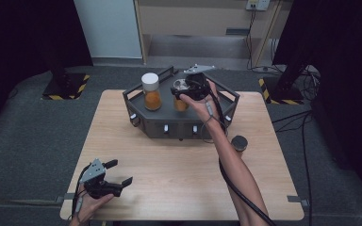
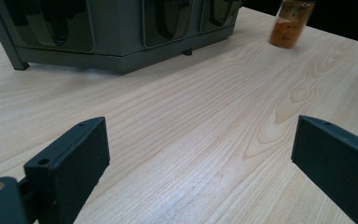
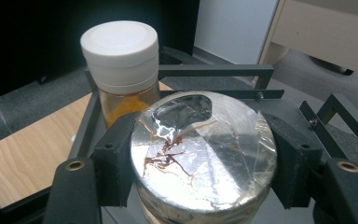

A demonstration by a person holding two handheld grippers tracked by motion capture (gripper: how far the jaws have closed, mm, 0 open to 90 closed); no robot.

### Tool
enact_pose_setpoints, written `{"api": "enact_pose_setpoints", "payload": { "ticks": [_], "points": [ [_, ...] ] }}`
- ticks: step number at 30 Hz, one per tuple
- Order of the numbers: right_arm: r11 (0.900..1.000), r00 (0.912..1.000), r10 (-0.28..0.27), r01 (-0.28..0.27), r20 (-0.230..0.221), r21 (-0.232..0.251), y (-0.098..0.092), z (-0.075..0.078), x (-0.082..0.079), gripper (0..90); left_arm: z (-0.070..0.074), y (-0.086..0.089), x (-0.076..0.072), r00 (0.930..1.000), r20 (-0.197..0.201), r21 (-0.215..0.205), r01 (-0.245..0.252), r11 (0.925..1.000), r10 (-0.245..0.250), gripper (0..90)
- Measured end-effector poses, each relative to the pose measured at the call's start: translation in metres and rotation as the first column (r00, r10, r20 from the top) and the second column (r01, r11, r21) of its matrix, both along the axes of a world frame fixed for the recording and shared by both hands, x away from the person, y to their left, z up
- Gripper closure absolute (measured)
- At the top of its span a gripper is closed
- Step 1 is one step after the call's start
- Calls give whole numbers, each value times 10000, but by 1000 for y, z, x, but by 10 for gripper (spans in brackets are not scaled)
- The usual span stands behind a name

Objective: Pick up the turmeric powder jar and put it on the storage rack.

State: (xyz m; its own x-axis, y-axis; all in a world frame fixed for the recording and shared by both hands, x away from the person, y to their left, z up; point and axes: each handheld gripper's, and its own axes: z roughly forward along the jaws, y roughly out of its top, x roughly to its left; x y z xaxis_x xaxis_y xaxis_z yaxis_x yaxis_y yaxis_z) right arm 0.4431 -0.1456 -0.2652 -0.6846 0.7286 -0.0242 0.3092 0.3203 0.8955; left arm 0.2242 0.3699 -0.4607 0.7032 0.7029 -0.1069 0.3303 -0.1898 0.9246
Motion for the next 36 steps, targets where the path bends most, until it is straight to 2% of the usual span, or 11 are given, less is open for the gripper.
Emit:
{"api": "enact_pose_setpoints", "payload": {
  "ticks": [6,15,29,36],
  "points": [
    [9997,9997,-207,209,-124,144,4,-8,10,344,0,-1,0,10000,-9,48,12,10000,-12,35],
    [9985,9986,-522,523,-68,139,10,-21,21,344,0,-1,0,10000,7,50,50,10000,-50,36],
    [9981,9984,-564,565,-15,242,14,-31,26,344,1,-1,1,10000,14,70,96,9999,-96,37],
    [9980,9982,-578,581,-124,239,15,-34,28,343,1,-1,1,9999,18,98,134,9999,-135,40]
  ]
}}
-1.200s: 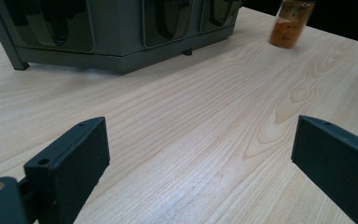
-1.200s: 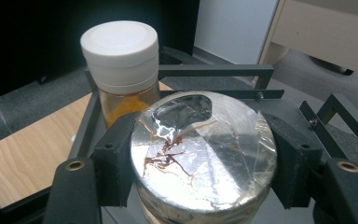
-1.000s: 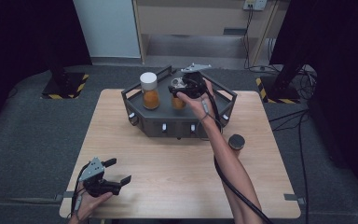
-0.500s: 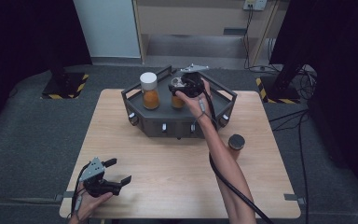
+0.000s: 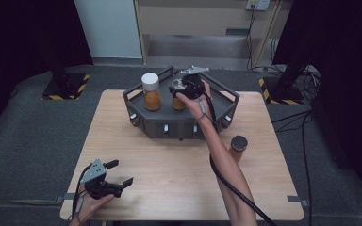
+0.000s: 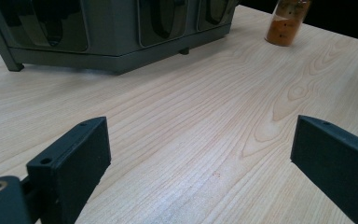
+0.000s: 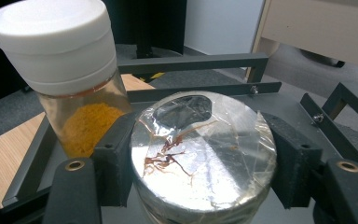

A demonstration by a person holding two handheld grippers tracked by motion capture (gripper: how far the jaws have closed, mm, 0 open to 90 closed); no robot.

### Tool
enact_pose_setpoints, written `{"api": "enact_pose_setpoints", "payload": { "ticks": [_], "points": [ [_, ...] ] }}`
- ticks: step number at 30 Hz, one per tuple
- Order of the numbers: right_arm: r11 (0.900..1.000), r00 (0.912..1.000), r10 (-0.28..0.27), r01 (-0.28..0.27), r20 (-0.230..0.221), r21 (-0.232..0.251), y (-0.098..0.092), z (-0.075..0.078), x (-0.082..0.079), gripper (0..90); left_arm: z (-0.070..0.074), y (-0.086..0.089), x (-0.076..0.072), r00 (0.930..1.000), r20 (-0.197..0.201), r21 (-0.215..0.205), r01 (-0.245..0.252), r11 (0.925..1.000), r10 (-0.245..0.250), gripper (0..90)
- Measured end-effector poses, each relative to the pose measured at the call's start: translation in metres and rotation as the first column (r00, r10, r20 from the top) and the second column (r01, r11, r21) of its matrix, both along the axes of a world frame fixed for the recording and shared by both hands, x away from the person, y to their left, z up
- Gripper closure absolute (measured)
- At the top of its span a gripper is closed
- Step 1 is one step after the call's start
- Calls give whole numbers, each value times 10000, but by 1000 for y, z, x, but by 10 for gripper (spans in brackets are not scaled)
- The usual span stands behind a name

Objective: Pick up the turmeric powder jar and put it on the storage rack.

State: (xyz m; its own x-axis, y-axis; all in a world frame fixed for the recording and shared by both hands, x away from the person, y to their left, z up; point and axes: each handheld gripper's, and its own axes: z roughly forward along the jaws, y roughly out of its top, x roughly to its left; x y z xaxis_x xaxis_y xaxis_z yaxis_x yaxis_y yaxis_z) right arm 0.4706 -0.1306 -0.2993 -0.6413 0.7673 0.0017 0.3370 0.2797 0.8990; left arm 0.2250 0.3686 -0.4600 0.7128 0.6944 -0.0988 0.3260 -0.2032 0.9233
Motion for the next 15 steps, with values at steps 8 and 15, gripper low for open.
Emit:
{"api": "enact_pose_setpoints", "payload": {
  "ticks": [8,15],
  "points": [
    [10000,10000,-35,35,-54,-5,0,-6,1,343,0,0,0,10000,11,-11,13,10000,-13,40],
    [9997,10000,-75,75,2,220,-3,-10,0,342,0,0,0,10000,1,-9,-11,10000,11,39]
  ]
}}
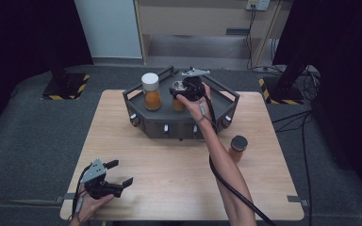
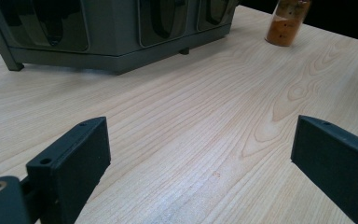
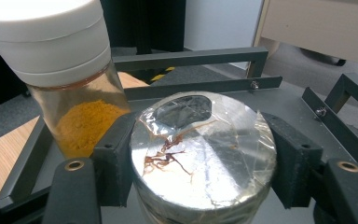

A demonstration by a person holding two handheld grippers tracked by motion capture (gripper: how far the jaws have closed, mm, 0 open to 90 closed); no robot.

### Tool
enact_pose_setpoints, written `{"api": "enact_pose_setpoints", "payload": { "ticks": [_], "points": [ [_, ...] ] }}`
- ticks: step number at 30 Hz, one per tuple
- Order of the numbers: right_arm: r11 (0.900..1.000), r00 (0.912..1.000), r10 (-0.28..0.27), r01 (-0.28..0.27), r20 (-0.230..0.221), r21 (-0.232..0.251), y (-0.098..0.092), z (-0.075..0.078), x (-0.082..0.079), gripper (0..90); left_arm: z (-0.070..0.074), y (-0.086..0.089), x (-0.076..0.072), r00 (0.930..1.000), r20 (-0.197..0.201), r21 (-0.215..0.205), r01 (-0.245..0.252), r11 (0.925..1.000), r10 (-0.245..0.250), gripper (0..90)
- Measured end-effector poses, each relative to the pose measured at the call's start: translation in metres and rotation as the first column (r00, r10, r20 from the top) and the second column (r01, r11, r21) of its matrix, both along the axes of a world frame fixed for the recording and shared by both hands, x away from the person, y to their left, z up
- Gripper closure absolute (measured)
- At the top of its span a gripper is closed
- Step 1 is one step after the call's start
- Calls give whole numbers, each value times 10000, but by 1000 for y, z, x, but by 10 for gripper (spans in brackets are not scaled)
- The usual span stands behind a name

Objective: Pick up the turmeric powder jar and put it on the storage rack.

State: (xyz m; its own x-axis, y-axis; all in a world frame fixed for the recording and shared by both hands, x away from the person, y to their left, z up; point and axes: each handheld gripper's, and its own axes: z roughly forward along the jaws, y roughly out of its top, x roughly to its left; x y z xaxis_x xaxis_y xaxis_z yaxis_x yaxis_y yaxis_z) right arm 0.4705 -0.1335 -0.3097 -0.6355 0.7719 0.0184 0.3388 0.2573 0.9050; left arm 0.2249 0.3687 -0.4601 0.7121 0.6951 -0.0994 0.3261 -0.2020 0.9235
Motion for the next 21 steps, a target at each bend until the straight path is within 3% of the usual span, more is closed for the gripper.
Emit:
{"api": "enact_pose_setpoints", "payload": {
  "ticks": [7,11,15,18,21],
  "points": [
    [9998,10000,-15,16,-48,195,-2,-2,1,330,0,0,0,10000,-16,24,2,10000,-1,39],
    [9990,9998,-180,176,80,407,-6,-1,-2,234,0,0,0,10000,-15,9,-5,10000,5,38],
    [9975,9996,-136,118,244,692,-15,7,-4,157,0,0,0,10000,-12,-7,-4,10000,4,37],
    [9993,9982,-139,118,578,357,-17,19,-12,153,0,-1,0,10000,-29,30,-5,10000,5,38],
    [9993,9978,14,-39,670,380,-22,24,-16,151,1,-1,0,10000,-7,59,12,10000,-12,38]
  ]
}}
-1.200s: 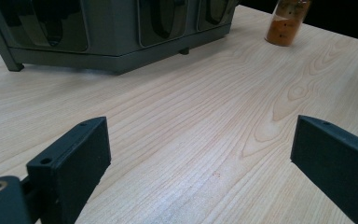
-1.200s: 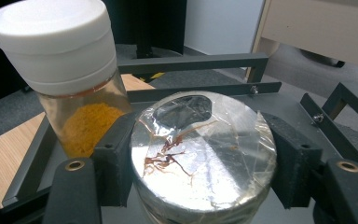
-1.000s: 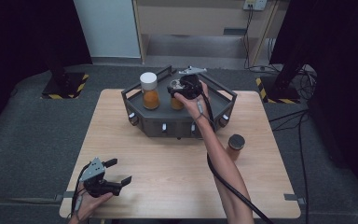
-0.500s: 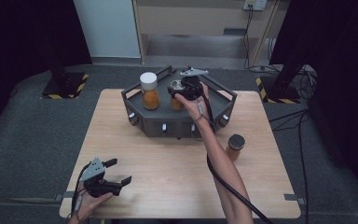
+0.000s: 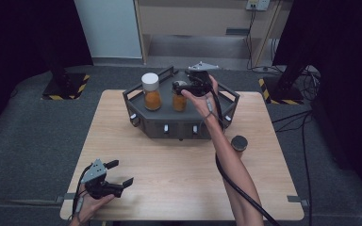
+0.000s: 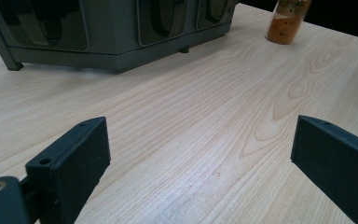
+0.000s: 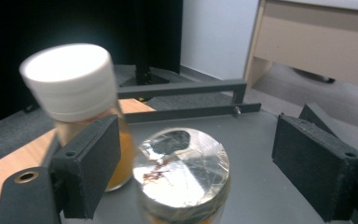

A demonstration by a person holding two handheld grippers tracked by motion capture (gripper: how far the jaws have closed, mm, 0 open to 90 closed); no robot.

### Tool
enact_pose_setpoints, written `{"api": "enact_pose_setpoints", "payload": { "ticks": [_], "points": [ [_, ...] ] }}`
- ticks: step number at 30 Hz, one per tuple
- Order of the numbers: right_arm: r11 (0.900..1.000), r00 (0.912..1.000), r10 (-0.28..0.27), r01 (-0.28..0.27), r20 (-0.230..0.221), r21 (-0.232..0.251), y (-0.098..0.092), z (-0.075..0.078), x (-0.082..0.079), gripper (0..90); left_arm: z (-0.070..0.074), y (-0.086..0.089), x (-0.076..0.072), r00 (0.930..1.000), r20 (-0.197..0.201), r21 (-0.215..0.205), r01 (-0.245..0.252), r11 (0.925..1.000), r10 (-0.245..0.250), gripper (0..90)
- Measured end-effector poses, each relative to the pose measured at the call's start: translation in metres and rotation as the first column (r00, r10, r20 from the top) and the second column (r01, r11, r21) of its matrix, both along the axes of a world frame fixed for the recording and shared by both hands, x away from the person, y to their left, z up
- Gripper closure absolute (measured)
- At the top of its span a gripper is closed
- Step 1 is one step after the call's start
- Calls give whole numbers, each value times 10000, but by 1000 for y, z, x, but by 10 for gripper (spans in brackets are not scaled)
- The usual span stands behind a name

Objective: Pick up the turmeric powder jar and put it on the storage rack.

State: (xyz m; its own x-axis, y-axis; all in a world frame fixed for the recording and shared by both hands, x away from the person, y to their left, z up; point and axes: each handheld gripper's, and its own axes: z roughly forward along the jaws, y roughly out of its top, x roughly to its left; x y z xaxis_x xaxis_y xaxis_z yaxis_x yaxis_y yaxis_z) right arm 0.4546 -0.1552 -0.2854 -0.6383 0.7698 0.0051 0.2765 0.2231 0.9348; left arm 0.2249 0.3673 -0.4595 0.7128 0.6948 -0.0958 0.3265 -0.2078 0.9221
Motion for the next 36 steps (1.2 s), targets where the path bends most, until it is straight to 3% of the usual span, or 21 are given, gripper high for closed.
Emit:
{"api": "enact_pose_setpoints", "payload": {
  "ticks": [6,15,22,32,36],
  "points": [
    [9990,9991,419,-419,-9,-138,-11,14,-14,131,0,0,0,10000,5,-13,-13,10000,13,38],
    [9954,9959,807,-784,410,-554,-37,32,-45,96,0,0,0,10000,-19,-8,-20,10000,20,38],
    [9945,9937,1043,-1038,402,-159,-61,30,-61,88,0,0,0,10000,-15,-31,-19,10000,19,38],
    [9904,9884,1361,-1341,671,-340,-87,22,-97,83,0,0,0,10000,-28,-24,2,10000,-2,38],
    [9898,9877,1324,-1273,836,-638,-94,18,-112,82,0,0,0,10000,-32,-13,4,10000,-4,39]
  ]
}}
